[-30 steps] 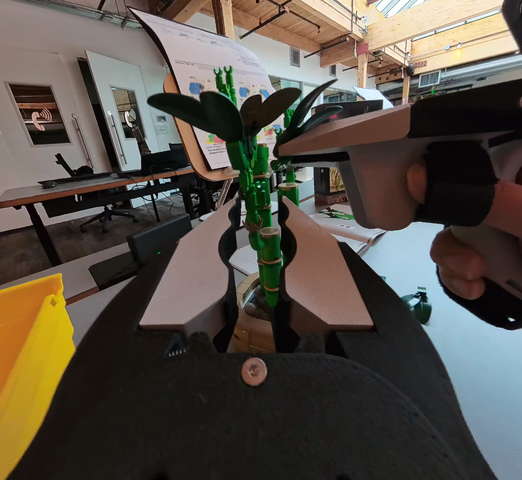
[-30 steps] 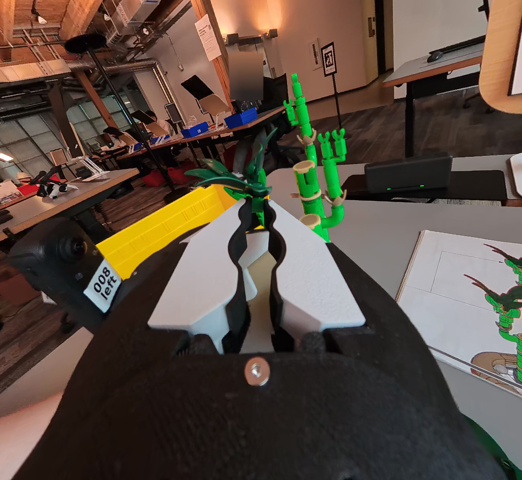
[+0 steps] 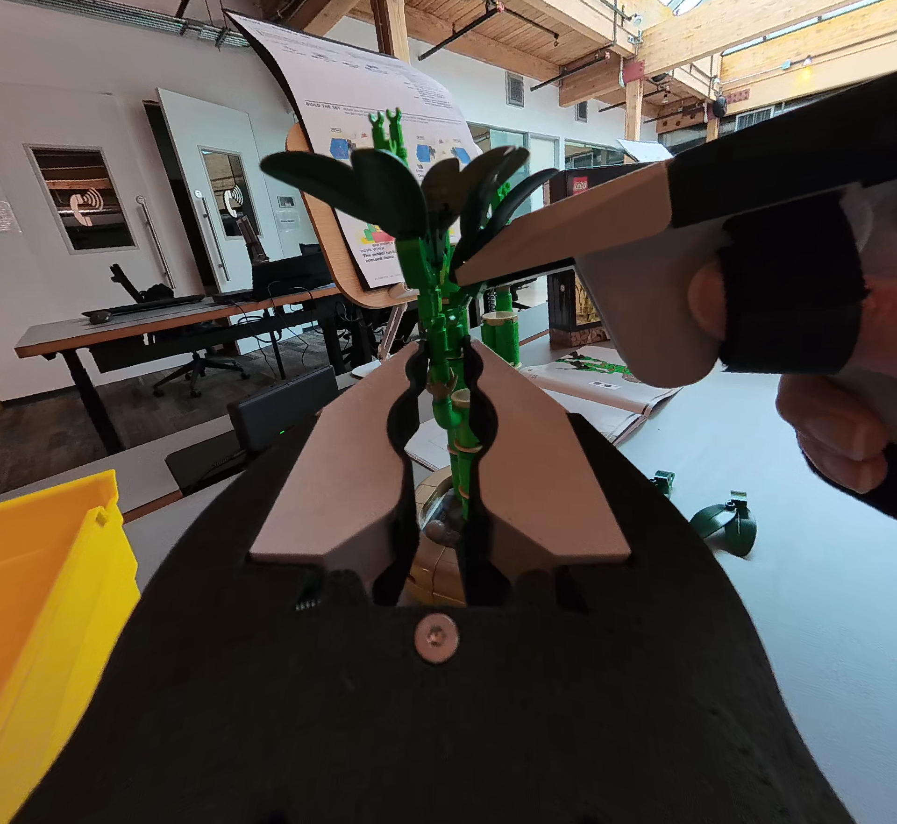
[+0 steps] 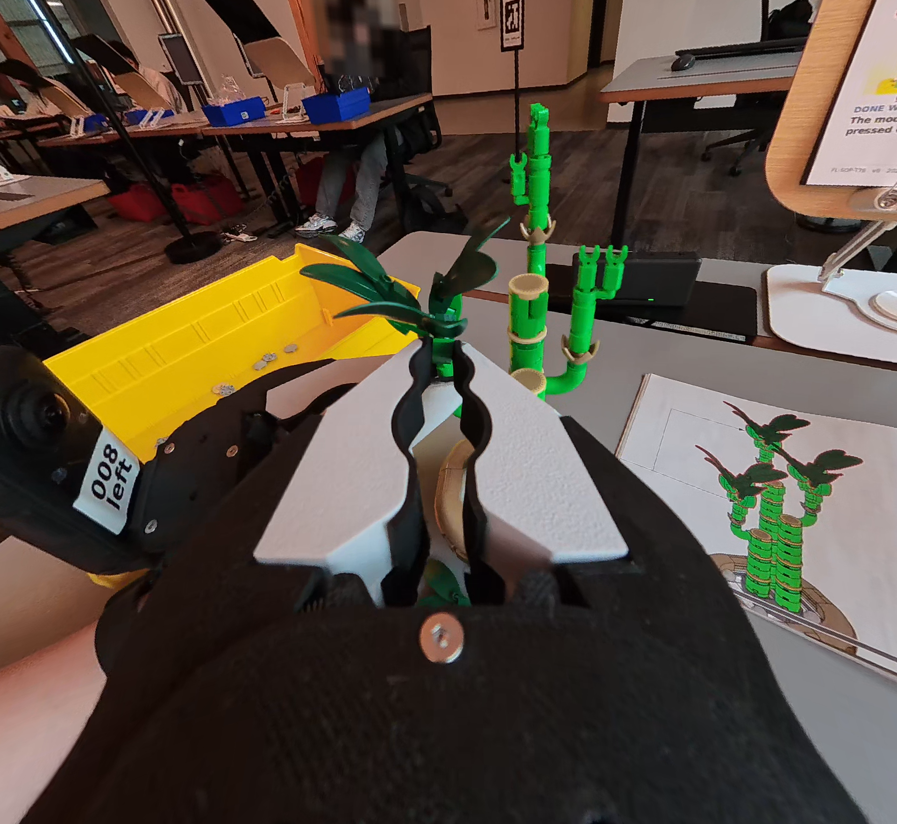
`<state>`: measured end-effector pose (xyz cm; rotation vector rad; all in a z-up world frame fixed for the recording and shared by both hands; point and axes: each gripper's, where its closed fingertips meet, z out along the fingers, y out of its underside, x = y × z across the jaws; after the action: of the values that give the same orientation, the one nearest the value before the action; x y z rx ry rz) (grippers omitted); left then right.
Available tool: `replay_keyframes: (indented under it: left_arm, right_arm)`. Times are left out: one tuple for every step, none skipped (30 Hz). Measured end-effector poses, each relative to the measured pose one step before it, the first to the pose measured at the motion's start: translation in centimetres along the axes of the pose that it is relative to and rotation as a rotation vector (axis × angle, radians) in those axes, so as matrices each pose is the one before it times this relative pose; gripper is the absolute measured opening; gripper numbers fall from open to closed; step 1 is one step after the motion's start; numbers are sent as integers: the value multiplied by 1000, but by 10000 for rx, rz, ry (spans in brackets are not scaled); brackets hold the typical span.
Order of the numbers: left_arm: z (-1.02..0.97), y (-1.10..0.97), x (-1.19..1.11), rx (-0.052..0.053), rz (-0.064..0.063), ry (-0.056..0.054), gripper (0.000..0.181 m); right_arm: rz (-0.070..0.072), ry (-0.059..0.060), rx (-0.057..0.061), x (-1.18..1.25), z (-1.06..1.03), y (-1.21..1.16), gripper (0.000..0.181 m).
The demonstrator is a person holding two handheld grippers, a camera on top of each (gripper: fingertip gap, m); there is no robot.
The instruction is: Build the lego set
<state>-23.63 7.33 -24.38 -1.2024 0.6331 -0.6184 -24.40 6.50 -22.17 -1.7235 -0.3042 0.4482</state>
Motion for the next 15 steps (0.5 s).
replay_keyframes:
  left_arm:
    - [-3,46,2,-14,-18,21,12]
    - [7,21,33,-4,-17,25,12]
    - [2,-3,39,1,-1,18,12]
    - [10,12,19,-9,19,-6,12]
    - [11,5,23,-11,20,-2,12]
    - [8,11,0,-14,9,-14,12]
    - [-4,8,-1,-5,4,1,12]
    - [0,-1,12,2,-15,11,12]
    - [6,7,15,6,-34,18,12]
    - [7,1,13,2,-25,12,12]
    - [-2,4,2,-3,4,3,12]
    - [-1,23,-2,-9,12,-1,12]
    - [9,48,-7,-22,5,-2,12]
    - [26,90,7,-46,0,11,12]
    - [36,107,30,-51,2,19,12]
  right_arm:
    - [-62,63,-61,74,41,78,7]
    - [-48,43,-48,47,31,52,7]
    - [-9,27,-8,37,-20,-16,7]
    - [-2,-11,-2,-19,12,1,7]
    - [2,-27,-13,-42,30,32,7]
    - [35,-41,-2,-77,7,1,7]
    - [17,-5,-18,6,-6,10,7]
    - [-7,0,-28,20,-10,15,7]
    - [7,21,-22,51,-26,-1,7]
    - [-3,8,-18,3,-10,15,7]
    - [-14,0,-22,-33,-12,5,7]
    - [-25,0,-30,-39,0,15,7]
    - [-54,13,-40,-37,11,28,7]
    - [-64,27,-38,-30,-5,10,7]
    - [-67,43,-40,-23,3,12,7]
